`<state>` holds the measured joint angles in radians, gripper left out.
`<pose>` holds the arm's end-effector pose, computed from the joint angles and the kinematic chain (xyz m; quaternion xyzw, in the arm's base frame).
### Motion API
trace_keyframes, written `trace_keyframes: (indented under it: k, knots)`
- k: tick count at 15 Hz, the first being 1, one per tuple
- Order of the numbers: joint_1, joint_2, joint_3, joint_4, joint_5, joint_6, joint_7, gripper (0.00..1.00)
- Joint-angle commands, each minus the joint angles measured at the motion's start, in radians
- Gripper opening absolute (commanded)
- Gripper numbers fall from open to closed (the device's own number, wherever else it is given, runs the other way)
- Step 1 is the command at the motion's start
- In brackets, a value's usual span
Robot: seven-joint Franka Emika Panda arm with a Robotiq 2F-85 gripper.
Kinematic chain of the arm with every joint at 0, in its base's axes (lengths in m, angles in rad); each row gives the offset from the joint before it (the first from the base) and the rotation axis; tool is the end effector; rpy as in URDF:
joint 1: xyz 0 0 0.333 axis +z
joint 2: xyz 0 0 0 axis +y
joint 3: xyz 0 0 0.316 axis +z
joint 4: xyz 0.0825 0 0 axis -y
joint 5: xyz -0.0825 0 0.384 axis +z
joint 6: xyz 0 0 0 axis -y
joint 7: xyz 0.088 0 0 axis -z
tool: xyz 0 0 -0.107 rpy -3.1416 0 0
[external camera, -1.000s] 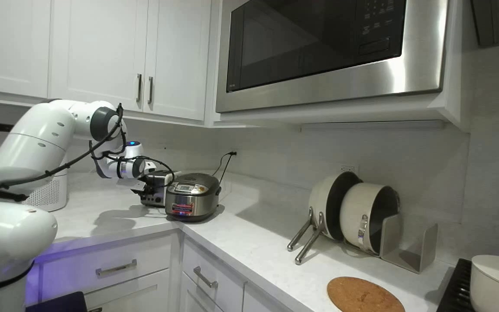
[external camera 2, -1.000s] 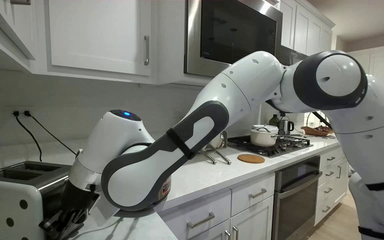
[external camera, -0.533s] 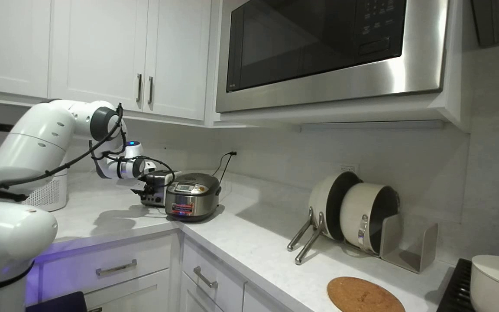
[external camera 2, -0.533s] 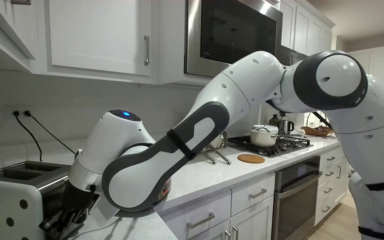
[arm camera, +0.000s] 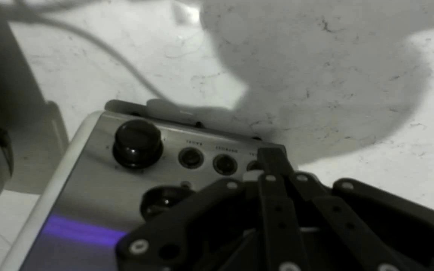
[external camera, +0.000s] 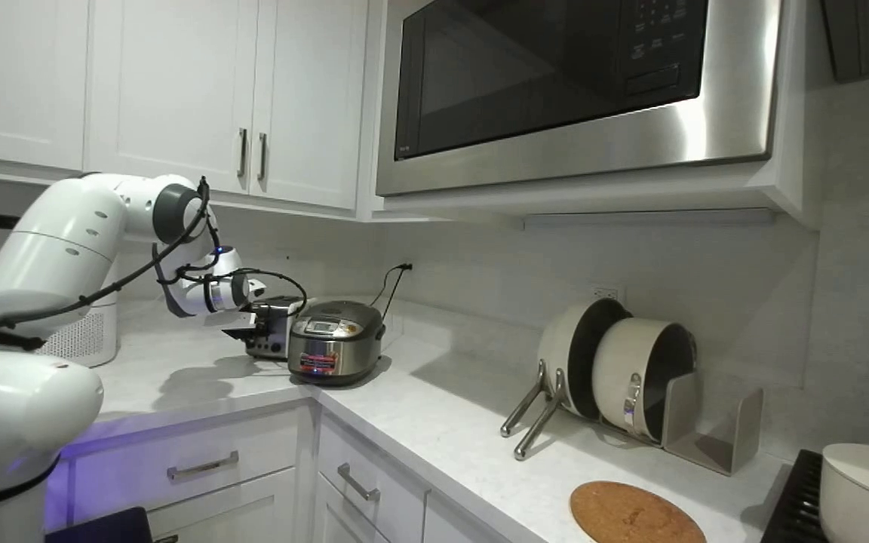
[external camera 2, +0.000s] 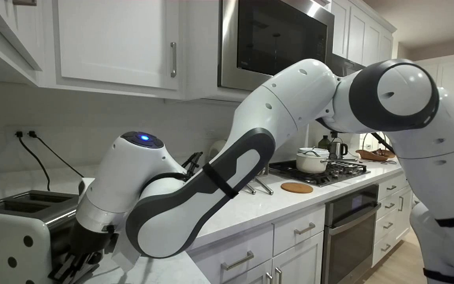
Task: Press the first button from the left on the toaster to release the lever upwards
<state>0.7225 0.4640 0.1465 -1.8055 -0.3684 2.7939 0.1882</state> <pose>0.4416 0.5304 0.3479 -0.8535 -0.4446 -0.2638 0.0659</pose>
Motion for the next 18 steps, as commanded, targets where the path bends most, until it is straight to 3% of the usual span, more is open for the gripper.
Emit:
trace_keyframes:
  k: [1,5,9,18]
  knots:
    - [0.02,0.04,-0.056,0.048,-0.053,-0.022,-0.013,0.0]
    - [-0.012,0.028,-0.005,0.066,0.056,-0.194,-0.023,0.0]
    - [-0.015,0.012,-0.003,0.113,0.076,-0.366,0.003,0.0]
    - [-0.058,0.016,0.034,0.226,0.125,-0.616,0.027,0.0]
